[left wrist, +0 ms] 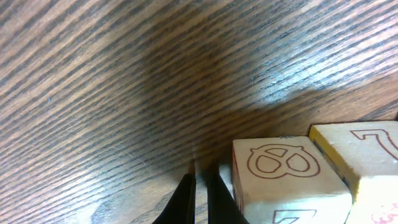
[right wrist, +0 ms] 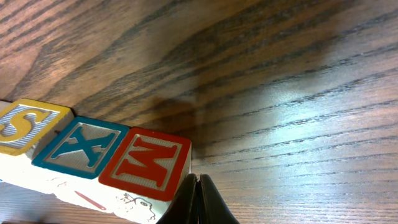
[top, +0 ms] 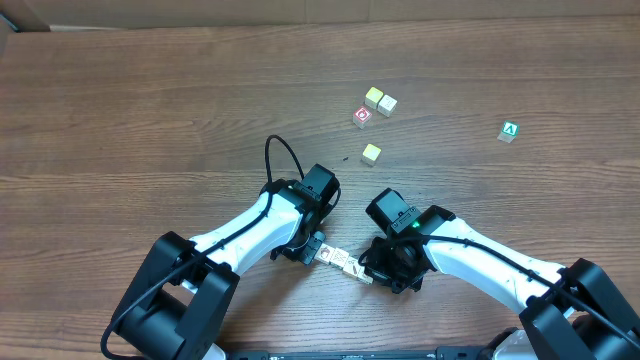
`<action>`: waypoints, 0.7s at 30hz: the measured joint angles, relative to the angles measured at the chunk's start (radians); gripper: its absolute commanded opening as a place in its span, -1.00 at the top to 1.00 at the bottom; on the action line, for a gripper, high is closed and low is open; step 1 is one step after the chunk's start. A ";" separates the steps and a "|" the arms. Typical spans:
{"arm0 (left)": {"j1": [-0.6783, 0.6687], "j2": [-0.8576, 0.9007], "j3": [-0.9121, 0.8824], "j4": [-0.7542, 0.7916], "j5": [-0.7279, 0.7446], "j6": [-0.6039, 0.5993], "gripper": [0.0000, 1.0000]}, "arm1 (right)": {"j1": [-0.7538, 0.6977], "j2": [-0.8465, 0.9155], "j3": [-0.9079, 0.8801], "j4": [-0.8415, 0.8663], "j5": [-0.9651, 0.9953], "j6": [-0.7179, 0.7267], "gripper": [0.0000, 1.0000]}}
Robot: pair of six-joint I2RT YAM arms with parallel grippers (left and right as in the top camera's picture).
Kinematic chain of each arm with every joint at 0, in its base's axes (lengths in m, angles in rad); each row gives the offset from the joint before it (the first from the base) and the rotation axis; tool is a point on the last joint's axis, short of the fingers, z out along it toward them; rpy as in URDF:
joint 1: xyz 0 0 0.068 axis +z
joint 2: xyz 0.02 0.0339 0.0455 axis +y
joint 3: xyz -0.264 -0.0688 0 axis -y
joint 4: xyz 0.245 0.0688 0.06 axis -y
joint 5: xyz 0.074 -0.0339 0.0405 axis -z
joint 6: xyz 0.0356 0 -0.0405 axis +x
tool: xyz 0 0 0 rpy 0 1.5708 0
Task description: Flip 5 blocks
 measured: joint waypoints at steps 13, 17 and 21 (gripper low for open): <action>0.000 -0.002 0.000 0.033 -0.016 0.056 0.91 | 0.000 0.000 0.000 -0.005 -0.028 0.030 0.92; 0.000 -0.002 0.000 0.054 -0.026 0.072 0.92 | 0.000 0.000 0.000 -0.005 -0.036 0.043 0.92; 0.000 -0.002 0.000 0.077 -0.031 0.093 0.92 | 0.000 0.000 0.000 -0.006 -0.042 0.063 0.92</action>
